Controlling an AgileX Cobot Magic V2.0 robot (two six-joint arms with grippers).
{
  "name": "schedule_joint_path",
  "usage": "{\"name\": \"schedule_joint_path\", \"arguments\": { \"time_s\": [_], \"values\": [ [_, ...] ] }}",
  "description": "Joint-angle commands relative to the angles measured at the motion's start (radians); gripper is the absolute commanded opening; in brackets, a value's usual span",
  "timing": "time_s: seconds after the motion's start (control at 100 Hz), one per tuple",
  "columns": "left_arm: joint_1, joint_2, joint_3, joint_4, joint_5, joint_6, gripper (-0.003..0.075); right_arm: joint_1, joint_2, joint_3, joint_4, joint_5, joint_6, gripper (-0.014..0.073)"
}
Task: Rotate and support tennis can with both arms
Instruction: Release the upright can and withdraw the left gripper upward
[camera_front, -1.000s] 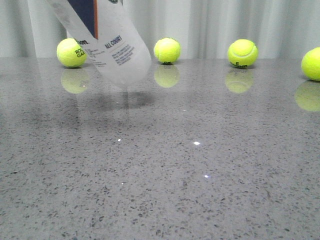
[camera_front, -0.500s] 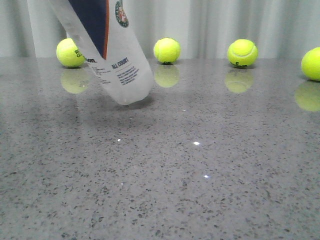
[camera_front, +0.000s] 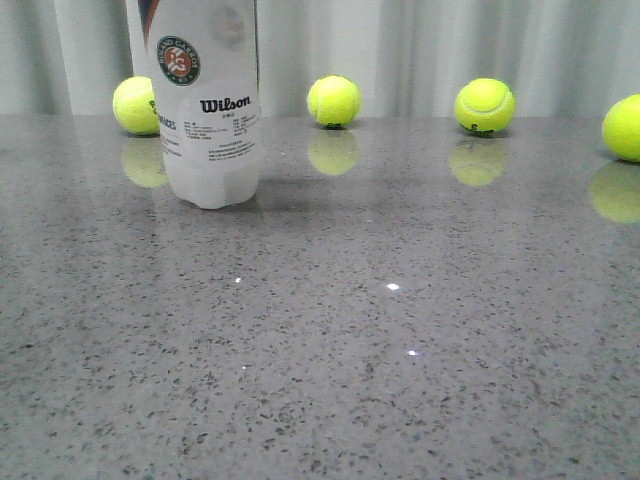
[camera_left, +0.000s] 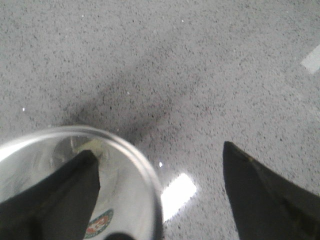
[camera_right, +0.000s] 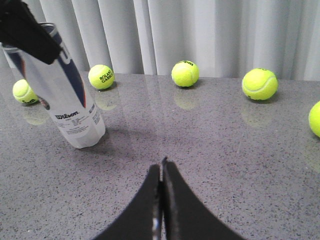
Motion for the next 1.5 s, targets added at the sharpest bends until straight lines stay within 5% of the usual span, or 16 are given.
{"name": "schedule_joint_path", "arguments": {
  "time_s": [0.0,0.52,0.64,0.8,1.21,1.49],
  "values": [
    [-0.001,-0.009,-0.074,-0.013,0.015,0.001,0.0505,-0.004,0.008,-0.024,-0.003,-0.08,-0.009,-0.006],
    [0.003,0.006,-0.149,0.02,-0.014,0.001,0.0481,-0.004,0.008,-0.024,-0.003,-0.08,-0.009,-0.006],
    [-0.003,-0.032,-0.15,0.076,-0.093,-0.021,0.0332,-0.004,0.008,-0.024,-0.003,-0.08,-0.009,-0.006],
    [-0.05,-0.13,-0.052,0.181,-0.277,-0.056,-0.0023,-0.004,0.008,-0.024,-0.003,-0.08,-0.009,-0.006],
    [-0.104,-0.399,0.501,0.174,-0.798,-0.056,-0.0018,-0.004,0.008,-0.024,-0.003,-0.08,-0.009,-0.006],
    [-0.104,-0.572,0.812,0.174,-0.932,-0.056,-0.0018,-0.004,0.008,-0.024,-0.003,-0.08,-0.009,-0.006]
  ]
}}
